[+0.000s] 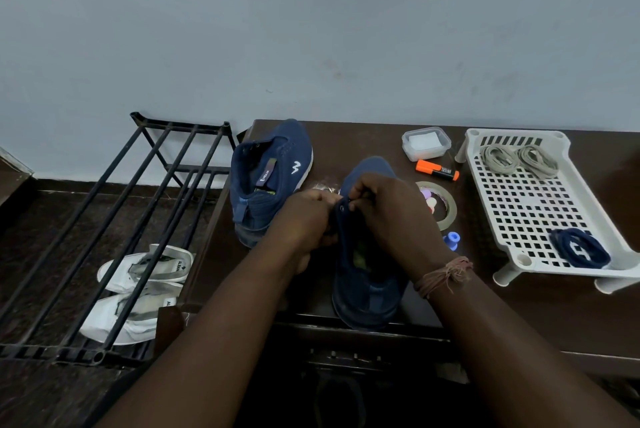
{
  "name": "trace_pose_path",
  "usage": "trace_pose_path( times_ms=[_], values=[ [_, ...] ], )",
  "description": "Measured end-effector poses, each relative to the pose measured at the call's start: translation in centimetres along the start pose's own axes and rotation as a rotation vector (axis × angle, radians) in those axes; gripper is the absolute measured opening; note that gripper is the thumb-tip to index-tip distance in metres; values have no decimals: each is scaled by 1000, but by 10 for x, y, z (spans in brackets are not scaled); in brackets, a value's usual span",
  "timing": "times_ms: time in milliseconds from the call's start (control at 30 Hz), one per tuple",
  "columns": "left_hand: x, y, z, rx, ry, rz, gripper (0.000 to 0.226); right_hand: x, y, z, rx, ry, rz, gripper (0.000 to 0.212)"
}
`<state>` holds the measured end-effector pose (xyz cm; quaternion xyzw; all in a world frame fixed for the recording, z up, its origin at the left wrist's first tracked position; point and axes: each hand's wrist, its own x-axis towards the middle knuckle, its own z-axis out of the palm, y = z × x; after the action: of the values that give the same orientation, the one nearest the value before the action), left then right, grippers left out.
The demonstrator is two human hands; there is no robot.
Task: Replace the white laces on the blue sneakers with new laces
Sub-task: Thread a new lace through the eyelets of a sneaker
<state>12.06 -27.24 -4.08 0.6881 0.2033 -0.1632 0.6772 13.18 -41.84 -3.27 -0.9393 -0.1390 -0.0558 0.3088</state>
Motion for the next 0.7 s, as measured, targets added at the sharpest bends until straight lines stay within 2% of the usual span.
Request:
trace_pose_path(
  times_ms=[67, 133, 233, 333, 400, 467, 567, 633, 700],
  values=[
    [2, 1, -1, 15, -42, -30, 4, 0, -1, 0, 2, -12, -3, 15],
    [3, 4, -3, 10, -54, -21, 8, 0, -1, -2, 22, -25, -3, 15],
    [2, 6, -4, 34, -3, 32, 12, 1, 1, -4, 86, -56, -20, 16],
    [2, 7, -2, 153, 78, 121, 16, 2, 6, -7, 45, -48, -85, 14],
    [1, 14, 0, 9, 108, 146, 23, 3, 12, -16, 12, -39, -49, 22],
    [2, 24, -6, -239, 150, 140, 26, 4, 23, -25, 9, -113, 22, 32],
    [8, 32, -23, -371, 171, 107, 22, 2, 35, -29, 24, -188, 95, 31],
    [8, 33, -30, -273, 116, 59, 21, 1, 36, -27, 53, -152, 148, 24],
    [2, 31, -30, 22, 35, 15, 20, 3, 33, -24, 82, -121, 215, 17]
  ],
)
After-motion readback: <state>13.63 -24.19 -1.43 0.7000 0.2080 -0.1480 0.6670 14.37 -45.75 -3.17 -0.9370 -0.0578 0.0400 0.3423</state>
